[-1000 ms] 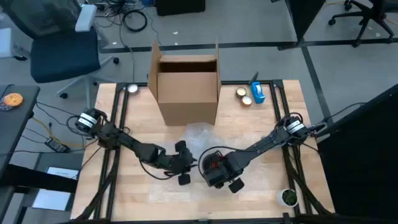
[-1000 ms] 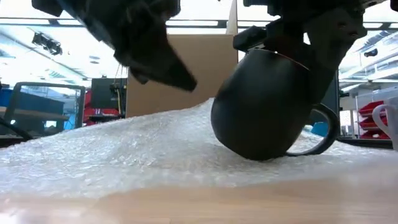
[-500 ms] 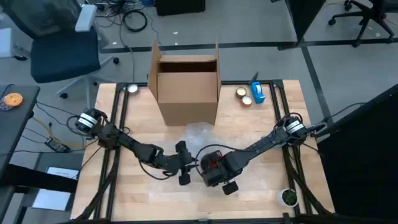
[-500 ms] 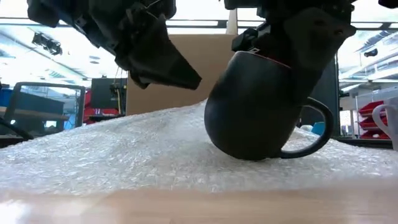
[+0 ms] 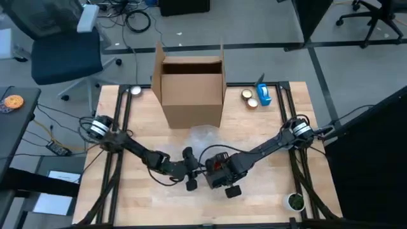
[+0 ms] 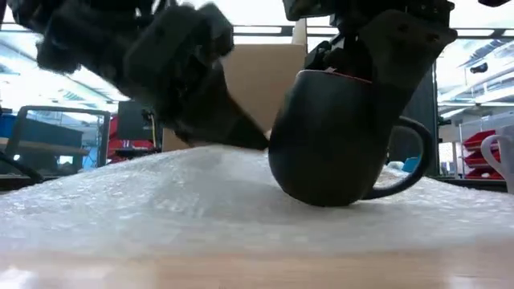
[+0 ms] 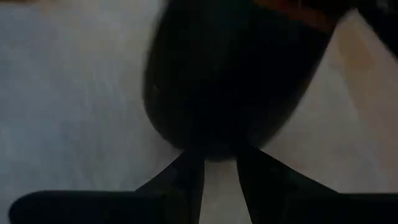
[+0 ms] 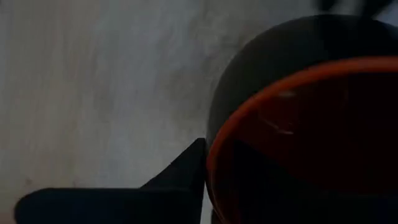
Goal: Wrap mug
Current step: Wrap the orange mug with bubble wrap
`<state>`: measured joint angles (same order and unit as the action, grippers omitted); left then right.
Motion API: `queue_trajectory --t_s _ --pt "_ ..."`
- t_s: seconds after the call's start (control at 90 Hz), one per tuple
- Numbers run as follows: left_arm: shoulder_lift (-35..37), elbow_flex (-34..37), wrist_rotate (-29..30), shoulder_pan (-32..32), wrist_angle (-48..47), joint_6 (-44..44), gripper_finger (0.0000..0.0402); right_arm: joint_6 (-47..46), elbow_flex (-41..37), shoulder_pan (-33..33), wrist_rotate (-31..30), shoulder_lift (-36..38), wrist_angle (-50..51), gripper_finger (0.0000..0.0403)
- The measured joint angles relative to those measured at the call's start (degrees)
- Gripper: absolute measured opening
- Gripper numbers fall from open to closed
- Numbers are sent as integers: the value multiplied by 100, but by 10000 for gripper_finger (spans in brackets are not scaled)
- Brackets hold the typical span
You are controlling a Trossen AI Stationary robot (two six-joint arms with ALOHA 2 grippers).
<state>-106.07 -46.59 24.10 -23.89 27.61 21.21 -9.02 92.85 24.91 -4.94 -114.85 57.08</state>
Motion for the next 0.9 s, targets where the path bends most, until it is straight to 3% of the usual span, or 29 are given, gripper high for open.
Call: queue_trajectory --t_s 0.378,0.756,0.9 --pt "-123 -161 -171 30 6 4 78 7 522 0 -277 20 227 135" --pt "-128 -152 -318 14 -71 25 78 27 718 -209 -556 -28 -218 145" --pt "-96 -157 -1060 26 -49 -298 78 20 716 -295 -555 -31 -437 146"
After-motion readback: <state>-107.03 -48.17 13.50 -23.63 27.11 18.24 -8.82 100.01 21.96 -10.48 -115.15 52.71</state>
